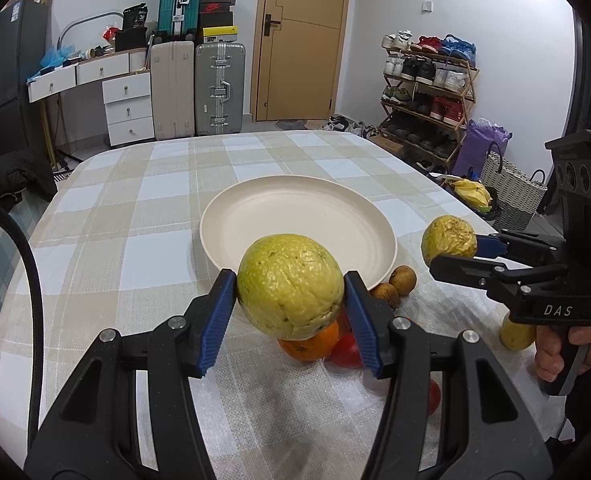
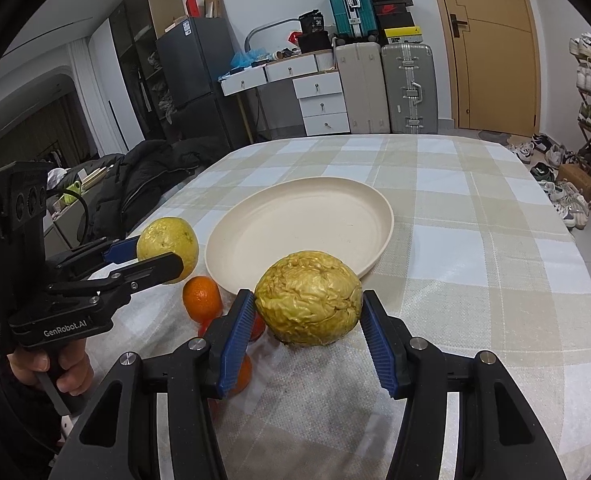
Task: Organize fruits
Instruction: 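Carry both fruits onto the cream plate and open both tools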
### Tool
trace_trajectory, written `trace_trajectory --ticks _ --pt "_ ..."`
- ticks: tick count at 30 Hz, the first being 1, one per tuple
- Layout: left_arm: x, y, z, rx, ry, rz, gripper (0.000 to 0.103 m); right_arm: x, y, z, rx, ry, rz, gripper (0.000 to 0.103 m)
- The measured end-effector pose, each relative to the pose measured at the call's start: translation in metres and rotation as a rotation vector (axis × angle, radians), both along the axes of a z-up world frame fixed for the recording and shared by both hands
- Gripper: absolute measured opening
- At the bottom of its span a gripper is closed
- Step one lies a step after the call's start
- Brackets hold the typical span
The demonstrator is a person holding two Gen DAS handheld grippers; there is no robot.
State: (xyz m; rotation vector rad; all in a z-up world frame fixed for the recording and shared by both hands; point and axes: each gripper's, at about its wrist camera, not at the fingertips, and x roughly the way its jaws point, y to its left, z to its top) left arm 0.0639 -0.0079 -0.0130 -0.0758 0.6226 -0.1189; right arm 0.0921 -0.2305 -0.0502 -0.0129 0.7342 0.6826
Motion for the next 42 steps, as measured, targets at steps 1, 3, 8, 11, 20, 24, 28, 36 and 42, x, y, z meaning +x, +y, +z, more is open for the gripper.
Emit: trace_trajectory --ticks 1,3,8,11,20,24,28,36,42 --pt "0.002 0.0 0.0 -0.001 0.001 0.0 0.052 0.001 0.001 0.001 0.0 0.001 0.003 0.055" --pt "0.004 0.001 0.0 -0.001 0.002 0.001 0.052 0.001 0.002 0.002 0.0 -0.002 0.004 0.055" --pt "0.007 0.002 0.0 0.0 0.001 0.002 0.052 0.004 0.006 0.008 0.009 0.001 0.008 0.055" --pt "0.011 0.001 0.001 0.005 0.003 0.004 0.052 0.007 0.007 0.011 0.009 0.007 0.004 0.055" --pt "0.03 -0.002 0.0 0.024 0.013 0.023 0.052 0.025 0.018 0.016 -0.003 0.049 -0.009 0.055" --pt "0.04 -0.002 -0.002 0.036 0.025 0.031 0.052 0.034 0.024 0.014 -0.021 0.08 -0.016 0.055" --pt "0.051 0.0 -0.007 0.046 0.049 0.05 0.052 0.042 0.03 0.011 -0.048 0.108 -0.023 0.055" --pt "0.067 0.001 -0.016 0.054 0.082 0.067 0.052 0.058 0.039 0.007 -0.074 0.154 -0.046 0.055" --pt "0.082 0.001 -0.023 0.057 0.11 0.077 0.052 0.07 0.047 0.001 -0.102 0.194 -0.063 0.055"
